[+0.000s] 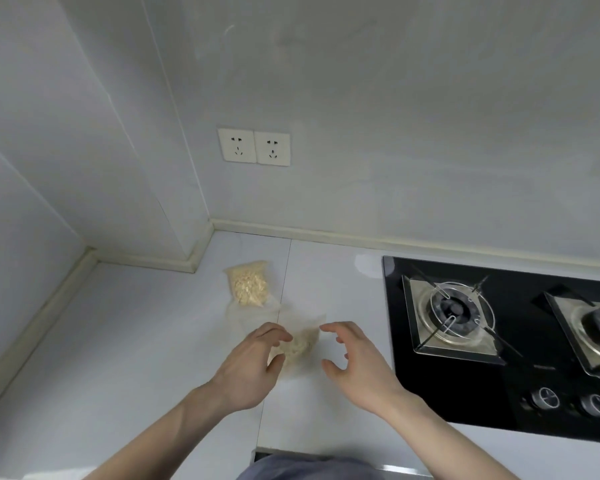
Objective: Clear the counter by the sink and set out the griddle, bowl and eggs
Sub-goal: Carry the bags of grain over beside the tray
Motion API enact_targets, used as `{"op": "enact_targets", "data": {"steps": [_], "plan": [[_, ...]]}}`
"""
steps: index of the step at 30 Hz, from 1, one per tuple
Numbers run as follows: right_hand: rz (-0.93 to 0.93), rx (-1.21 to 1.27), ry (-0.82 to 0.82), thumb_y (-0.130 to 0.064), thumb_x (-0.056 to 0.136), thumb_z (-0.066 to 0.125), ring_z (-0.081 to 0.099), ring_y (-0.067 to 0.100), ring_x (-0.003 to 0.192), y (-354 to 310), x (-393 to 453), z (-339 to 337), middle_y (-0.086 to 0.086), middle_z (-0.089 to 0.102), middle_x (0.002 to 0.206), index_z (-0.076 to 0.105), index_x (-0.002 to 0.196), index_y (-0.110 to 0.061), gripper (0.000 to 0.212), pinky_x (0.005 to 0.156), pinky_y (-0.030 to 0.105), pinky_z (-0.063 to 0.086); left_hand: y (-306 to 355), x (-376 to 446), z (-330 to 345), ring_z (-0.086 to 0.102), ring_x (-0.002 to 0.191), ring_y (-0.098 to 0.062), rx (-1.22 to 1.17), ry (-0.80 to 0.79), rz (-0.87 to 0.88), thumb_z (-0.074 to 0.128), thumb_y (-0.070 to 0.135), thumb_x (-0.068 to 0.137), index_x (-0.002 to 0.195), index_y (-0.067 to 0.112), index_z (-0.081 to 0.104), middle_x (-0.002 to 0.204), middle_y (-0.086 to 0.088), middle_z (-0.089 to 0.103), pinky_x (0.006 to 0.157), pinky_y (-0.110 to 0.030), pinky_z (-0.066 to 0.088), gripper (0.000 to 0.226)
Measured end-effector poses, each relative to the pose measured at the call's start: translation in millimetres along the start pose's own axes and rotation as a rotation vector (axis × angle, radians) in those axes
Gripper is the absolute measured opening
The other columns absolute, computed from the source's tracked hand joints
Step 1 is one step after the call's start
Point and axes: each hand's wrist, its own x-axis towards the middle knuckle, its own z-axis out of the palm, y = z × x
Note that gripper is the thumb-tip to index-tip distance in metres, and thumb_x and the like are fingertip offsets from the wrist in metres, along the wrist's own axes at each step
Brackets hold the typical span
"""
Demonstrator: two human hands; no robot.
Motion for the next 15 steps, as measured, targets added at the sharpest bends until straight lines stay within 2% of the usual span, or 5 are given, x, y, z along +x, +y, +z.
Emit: {"op": "enact_targets", "data": {"steps": [3,5,9,12,15], "plan": [[-0.066,-0.069,0.053,-0.027,0.091,0.065,0.039,0.000,0.128,-5,6,3,-0.023,0.038,0.141,0.044,0.144,-0.036,0.057,0.105,0.016,0.035,6,-4,-6,0.053,0.113,0.006,-0.018,-0.028,0.032,0.051,0.018,0.101,0.129,0.030,0.060,0.127,0.025,0.050,0.096,-0.012,0.043,0.032],[-0.090,-0.097,0.070,-0.028,0.092,0.066,0.038,0.000,0.126,-6,7,6,-0.023,0.042,0.139,0.048,0.140,-0.036,0.052,0.101,0.012,0.031,11,-5,-9,0.053,0.113,0.007,-0.020,-0.051,0.055,0.051,0.017,0.101,0.128,0.031,0.060,0.127,0.026,0.050,0.095,-0.010,0.042,0.032],[-0.078,-0.116,0.117,-0.029,0.092,0.067,0.042,-0.001,0.117,-4,10,10,-0.024,0.060,0.117,0.065,0.119,-0.035,0.028,0.091,0.005,0.030,14,-7,-12,0.052,0.113,0.008,-0.017,-0.118,0.075,0.050,0.016,0.101,0.128,0.033,0.060,0.126,0.027,0.049,0.092,-0.006,0.039,0.033],[-0.058,-0.115,0.120,-0.027,0.093,0.065,0.047,-0.001,0.107,0,9,9,-0.024,0.066,0.097,0.070,0.105,-0.035,0.015,0.087,0.011,0.038,14,-9,-12,0.053,0.112,0.006,-0.011,-0.164,0.088,0.049,0.015,0.102,0.126,0.034,0.062,0.123,0.028,0.050,0.090,-0.009,0.042,0.033],[-0.046,-0.142,0.075,-0.026,0.095,0.061,0.049,0.003,0.098,2,6,10,-0.022,0.066,0.089,0.071,0.092,-0.033,0.012,0.084,0.020,0.043,12,-6,-11,0.056,0.108,0.004,-0.010,-0.193,0.072,0.050,0.015,0.101,0.122,0.035,0.064,0.121,0.027,0.053,0.086,-0.014,0.047,0.032]]}}
